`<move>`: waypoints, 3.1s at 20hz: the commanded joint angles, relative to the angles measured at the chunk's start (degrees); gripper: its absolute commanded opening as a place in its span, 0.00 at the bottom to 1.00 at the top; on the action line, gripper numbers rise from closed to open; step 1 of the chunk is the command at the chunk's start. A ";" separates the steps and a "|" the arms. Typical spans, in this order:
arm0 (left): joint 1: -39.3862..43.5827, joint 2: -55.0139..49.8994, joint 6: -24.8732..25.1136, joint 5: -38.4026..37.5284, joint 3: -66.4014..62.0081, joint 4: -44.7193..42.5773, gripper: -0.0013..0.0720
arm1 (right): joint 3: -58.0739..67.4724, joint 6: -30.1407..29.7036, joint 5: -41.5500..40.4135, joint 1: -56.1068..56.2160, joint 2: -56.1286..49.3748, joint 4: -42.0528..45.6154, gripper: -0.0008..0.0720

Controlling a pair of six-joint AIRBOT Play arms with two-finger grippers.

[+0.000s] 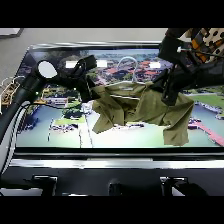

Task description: Fold the clothes and pants, and hang the long-sleeved shirts on hangers.

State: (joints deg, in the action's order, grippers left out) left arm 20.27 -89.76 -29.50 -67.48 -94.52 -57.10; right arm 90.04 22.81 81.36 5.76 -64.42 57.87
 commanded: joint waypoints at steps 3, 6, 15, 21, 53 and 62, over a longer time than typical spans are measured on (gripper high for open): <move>0.52 -0.39 0.17 0.00 -0.02 0.15 0.14 | 0.07 0.09 0.35 -0.02 -0.02 -1.27 0.06; 0.48 0.39 0.17 0.02 -0.02 0.15 0.06 | 0.07 0.35 0.76 -0.02 0.02 -0.83 0.06; 0.42 6.75 -0.07 0.02 -0.02 0.13 0.06 | 0.07 8.76 -1.22 -0.04 2.51 13.86 0.42; 0.52 8.59 -3.54 0.04 -0.02 -3.76 0.06 | 0.07 13.20 -5.92 -0.02 6.08 14.99 0.37; 3.87 19.15 -5.49 -1.16 0.00 -5.14 0.06 | -0.07 -4.17 0.57 -19.74 -5.99 -2.56 0.77; 3.89 19.10 -5.49 -5.29 0.02 -4.33 0.06 | -0.07 -14.05 -3.41 -19.74 -8.90 -6.54 0.77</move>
State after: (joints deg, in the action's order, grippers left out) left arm 24.12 -70.65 -35.00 -71.11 -94.50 -61.58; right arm 90.00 11.44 78.89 -14.04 -72.49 52.51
